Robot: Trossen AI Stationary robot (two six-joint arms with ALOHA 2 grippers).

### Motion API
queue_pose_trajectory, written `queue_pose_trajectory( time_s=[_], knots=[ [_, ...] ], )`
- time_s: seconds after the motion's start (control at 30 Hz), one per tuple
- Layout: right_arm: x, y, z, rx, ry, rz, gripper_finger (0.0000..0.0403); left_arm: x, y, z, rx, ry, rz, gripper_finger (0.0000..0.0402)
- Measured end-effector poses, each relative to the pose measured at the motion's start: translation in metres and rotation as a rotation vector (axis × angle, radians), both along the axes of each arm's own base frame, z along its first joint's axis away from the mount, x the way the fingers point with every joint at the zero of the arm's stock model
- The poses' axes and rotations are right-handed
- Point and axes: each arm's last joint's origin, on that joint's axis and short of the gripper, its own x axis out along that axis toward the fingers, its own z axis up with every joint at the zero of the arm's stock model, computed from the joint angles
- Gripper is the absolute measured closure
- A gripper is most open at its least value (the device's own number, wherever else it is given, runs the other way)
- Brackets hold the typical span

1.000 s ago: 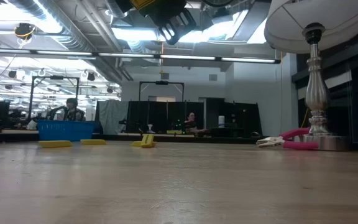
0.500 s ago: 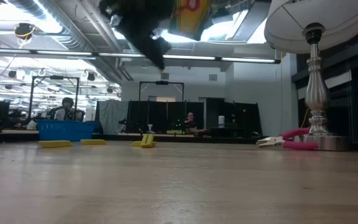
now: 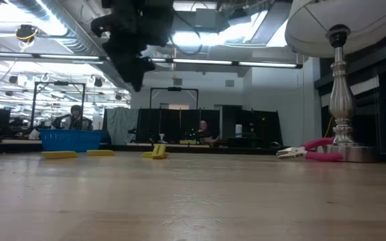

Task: Pick & Place School Supplies
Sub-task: Put the yellow crayon box into the orange bin

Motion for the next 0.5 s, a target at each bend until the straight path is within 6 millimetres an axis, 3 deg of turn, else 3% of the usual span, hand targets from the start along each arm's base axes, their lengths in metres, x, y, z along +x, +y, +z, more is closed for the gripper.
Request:
queue_pose_trajectory(
  time_s=[0.33,0.5],
  knots=[
    [-0.070,0.026,-0.002,0.086,0.225,-0.193,0.0366,-0.035,-0.003,-0.033,-0.070,0.107,0.035,0.0189],
    [-0.091,0.029,0.006,0.074,0.302,-0.211,0.0366,-0.052,-0.011,-0.047,-0.128,0.095,0.094,0.0190]
  ],
)
